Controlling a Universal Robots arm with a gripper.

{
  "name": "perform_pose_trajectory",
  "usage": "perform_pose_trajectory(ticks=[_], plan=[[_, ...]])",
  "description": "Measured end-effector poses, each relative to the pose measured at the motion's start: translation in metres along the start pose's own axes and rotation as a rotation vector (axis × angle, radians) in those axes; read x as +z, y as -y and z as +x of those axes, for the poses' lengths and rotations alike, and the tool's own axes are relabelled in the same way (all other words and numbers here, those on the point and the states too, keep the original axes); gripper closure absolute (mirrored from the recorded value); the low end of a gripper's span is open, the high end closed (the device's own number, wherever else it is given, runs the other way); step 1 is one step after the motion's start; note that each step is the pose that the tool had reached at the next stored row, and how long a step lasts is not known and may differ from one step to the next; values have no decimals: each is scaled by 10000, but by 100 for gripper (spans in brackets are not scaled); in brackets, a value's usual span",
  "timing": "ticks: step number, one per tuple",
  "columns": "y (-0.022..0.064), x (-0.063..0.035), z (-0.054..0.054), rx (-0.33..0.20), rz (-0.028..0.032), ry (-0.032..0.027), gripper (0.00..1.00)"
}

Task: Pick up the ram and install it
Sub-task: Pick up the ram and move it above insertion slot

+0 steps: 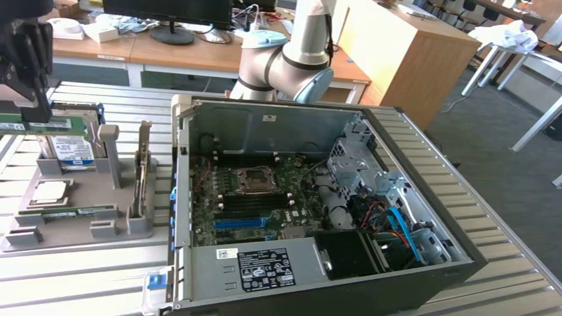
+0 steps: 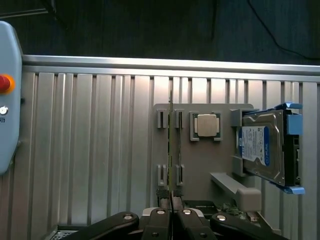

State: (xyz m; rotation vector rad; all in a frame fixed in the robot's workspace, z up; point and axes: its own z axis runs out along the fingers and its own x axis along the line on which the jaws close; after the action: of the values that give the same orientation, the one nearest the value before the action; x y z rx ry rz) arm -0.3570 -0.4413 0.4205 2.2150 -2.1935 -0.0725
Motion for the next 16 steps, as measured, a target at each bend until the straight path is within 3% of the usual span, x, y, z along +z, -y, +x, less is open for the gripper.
perform_pose_trajectory(ticks=[7, 16], plan=[[-4, -87, -2, 0, 1, 2, 89], [5, -90, -2, -1, -1, -1, 89]])
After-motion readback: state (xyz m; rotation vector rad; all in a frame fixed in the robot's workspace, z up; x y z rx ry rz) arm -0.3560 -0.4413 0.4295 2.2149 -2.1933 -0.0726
